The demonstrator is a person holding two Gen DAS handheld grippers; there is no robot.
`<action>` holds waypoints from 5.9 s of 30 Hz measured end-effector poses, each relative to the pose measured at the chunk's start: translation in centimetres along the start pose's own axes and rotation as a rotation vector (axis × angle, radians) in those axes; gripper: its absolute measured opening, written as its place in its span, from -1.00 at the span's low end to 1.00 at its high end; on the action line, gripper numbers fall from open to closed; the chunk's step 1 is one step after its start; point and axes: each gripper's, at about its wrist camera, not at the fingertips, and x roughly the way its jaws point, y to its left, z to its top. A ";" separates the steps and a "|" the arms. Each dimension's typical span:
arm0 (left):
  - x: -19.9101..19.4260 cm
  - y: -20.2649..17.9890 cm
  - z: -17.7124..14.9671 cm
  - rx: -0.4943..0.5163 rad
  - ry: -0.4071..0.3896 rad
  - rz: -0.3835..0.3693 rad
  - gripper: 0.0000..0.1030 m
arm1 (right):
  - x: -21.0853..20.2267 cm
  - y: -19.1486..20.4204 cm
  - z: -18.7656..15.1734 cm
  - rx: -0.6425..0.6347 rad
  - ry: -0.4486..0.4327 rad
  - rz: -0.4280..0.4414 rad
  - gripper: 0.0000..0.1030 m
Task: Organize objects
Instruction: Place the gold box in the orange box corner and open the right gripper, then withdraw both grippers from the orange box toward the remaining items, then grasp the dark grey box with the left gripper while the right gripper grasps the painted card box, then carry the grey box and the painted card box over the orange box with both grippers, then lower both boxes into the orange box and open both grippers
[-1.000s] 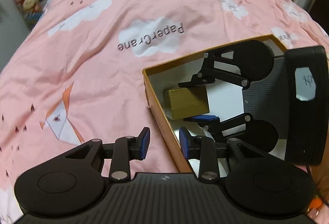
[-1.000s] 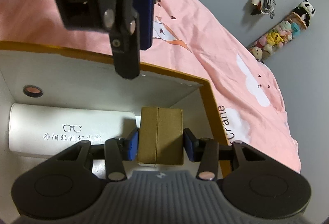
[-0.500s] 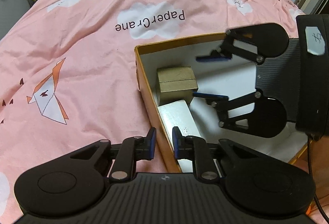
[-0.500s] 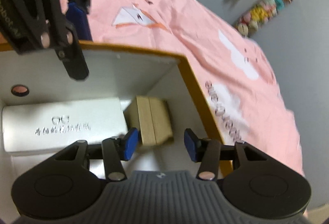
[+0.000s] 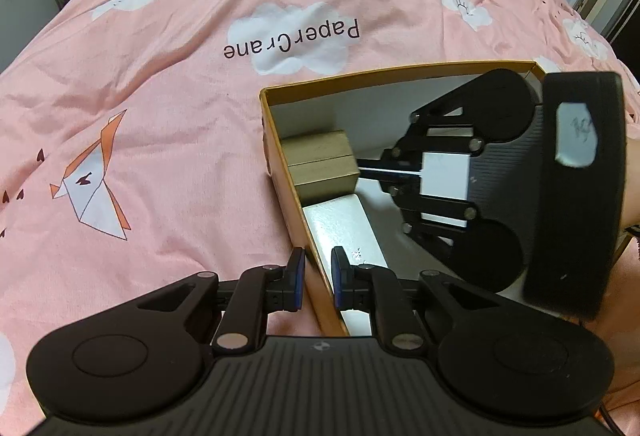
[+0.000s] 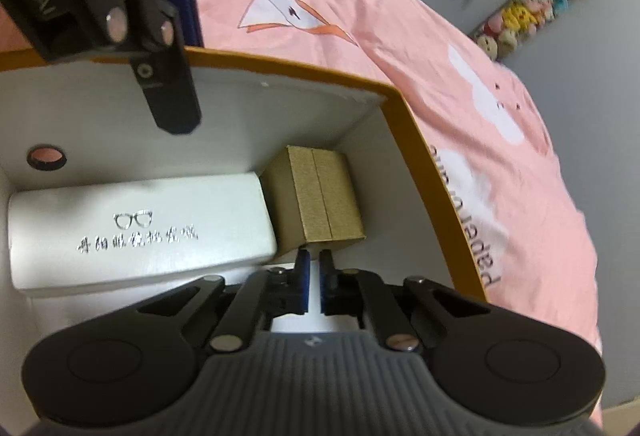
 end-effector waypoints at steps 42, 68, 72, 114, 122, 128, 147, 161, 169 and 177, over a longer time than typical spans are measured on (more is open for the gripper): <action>-6.7 -8.0 -15.4 -0.056 -0.141 -0.152 -0.27 | -23.3 12.7 -10.0 1.206 0.075 -0.042 -0.48; -3.0 -11.8 -19.8 0.171 0.080 -0.249 0.32 | -22.3 19.1 -11.9 1.291 0.252 0.142 0.36; -1.9 -12.1 -20.0 0.183 0.100 -0.262 0.28 | -21.8 19.2 -11.8 1.276 0.263 0.142 0.39; -3.2 -6.1 -17.1 -0.300 -0.069 -0.411 0.10 | -20.2 13.3 -13.0 1.469 0.136 0.116 0.35; -3.9 -6.4 -17.0 -0.299 -0.098 -0.358 0.13 | -19.9 14.6 -14.5 1.504 0.187 0.150 0.28; -5.2 -6.7 -16.8 -0.270 -0.138 -0.339 -0.14 | -20.4 14.6 -13.8 1.469 0.175 0.129 0.19; -12.1 -7.4 -9.6 -0.226 -0.360 -0.333 -0.22 | -26.4 4.4 -10.5 1.397 -0.114 -0.023 0.18; -4.9 -5.2 -2.0 -0.317 -0.229 -0.283 -0.22 | -19.1 -2.5 -10.5 1.449 -0.079 -0.064 0.18; 1.5 -4.9 -2.7 -0.408 -0.034 -0.247 -0.22 | -14.4 -2.3 -12.9 1.464 0.049 -0.026 0.18; 3.5 -5.0 -3.2 -0.377 0.058 -0.230 -0.21 | -12.1 -1.7 -13.8 1.460 0.115 0.015 0.19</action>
